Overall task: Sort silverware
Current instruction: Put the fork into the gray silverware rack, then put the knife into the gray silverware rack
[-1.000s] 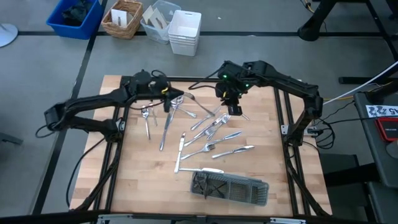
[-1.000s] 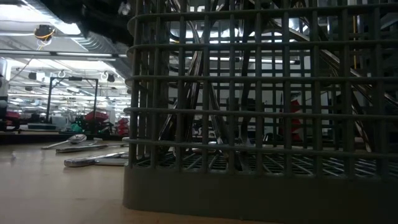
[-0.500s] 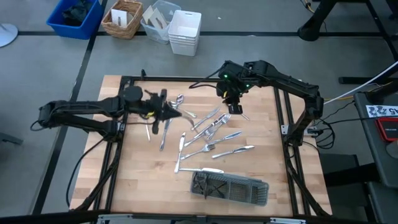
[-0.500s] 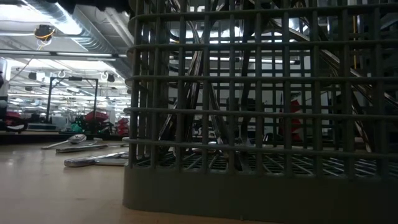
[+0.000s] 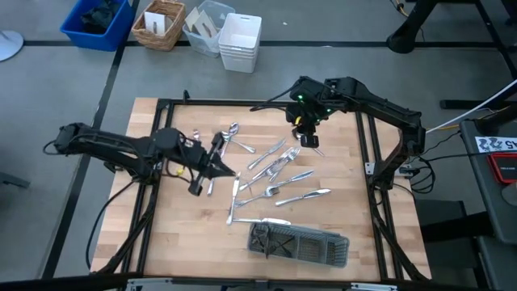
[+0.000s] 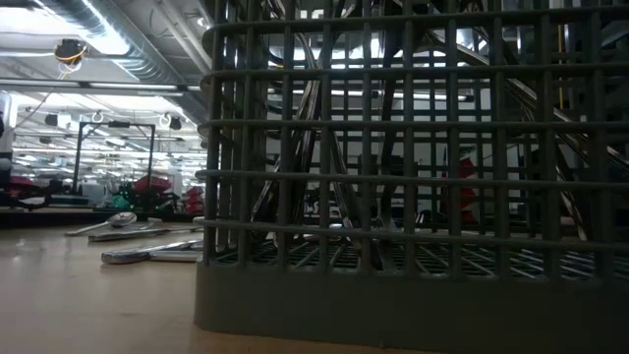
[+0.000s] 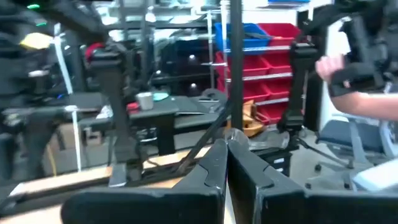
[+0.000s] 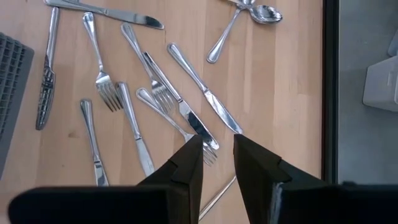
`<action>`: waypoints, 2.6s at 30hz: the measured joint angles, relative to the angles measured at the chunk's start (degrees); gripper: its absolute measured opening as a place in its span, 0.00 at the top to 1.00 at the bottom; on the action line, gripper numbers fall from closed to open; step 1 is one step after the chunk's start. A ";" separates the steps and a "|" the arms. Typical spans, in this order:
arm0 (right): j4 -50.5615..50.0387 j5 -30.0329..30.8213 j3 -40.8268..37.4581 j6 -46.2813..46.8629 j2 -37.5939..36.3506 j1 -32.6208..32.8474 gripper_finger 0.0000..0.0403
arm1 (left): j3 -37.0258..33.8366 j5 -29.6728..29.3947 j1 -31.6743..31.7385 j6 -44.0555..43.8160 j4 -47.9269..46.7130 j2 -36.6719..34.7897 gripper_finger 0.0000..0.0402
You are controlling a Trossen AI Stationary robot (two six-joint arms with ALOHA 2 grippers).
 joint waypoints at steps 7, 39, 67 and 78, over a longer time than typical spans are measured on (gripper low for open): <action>0.09 -0.09 0.00 1.27 0.00 0.02 0.77 | 1.69 -0.12 -4.36 6.29 4.84 7.71 1.00; 0.11 -2.56 -0.07 4.33 0.02 0.02 0.77 | 15.26 -2.05 -11.79 53.32 -10.18 26.48 1.00; 0.07 -2.54 -0.07 4.31 0.07 0.02 0.77 | 15.21 -3.08 -13.36 55.79 -6.29 29.29 0.83; -0.47 -2.54 -0.07 4.27 0.07 0.02 0.77 | 15.19 -5.85 -13.21 47.20 -8.39 27.46 0.79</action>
